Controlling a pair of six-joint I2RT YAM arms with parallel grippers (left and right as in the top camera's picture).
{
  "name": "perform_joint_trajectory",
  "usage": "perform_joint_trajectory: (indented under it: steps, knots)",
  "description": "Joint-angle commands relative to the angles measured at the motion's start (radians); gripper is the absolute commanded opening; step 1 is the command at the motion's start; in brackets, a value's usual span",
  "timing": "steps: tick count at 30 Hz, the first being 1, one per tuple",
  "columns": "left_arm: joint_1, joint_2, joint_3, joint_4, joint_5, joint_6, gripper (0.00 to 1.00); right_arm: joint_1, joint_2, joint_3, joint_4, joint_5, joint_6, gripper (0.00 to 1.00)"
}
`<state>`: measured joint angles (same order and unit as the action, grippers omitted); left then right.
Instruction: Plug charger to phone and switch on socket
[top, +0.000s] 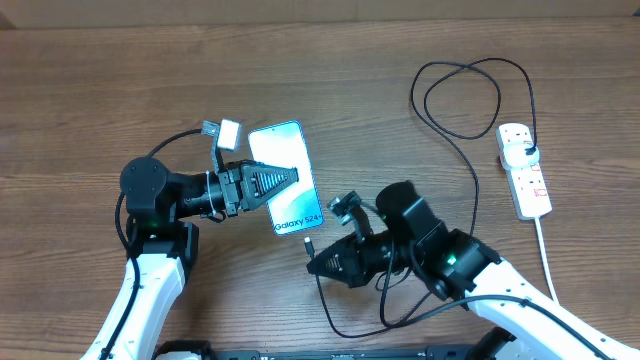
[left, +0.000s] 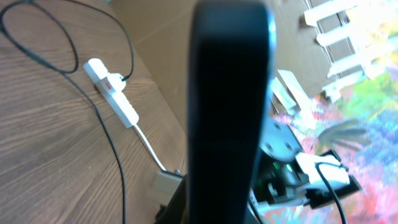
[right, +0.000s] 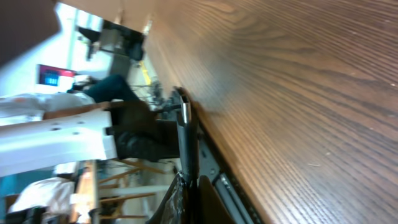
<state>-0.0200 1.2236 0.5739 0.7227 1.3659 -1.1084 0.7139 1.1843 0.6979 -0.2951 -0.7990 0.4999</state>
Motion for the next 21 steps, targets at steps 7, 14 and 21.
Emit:
perform_joint_trajectory:
  steps: [7,14,21]
  knots:
    - [-0.005,-0.006,0.006,0.181,-0.051,-0.194,0.04,-0.132,-0.008,-0.034,0.139,-0.323,-0.059,0.04]
    - [-0.005,-0.006,0.006,0.183,-0.138,-0.307,0.04,-0.135,0.027,-0.057,0.255,-0.36,-0.059,0.04]
    - [-0.005,-0.006,0.006,0.171,-0.128,-0.308,0.04,-0.135,0.037,-0.056,0.27,-0.411,-0.059,0.04]
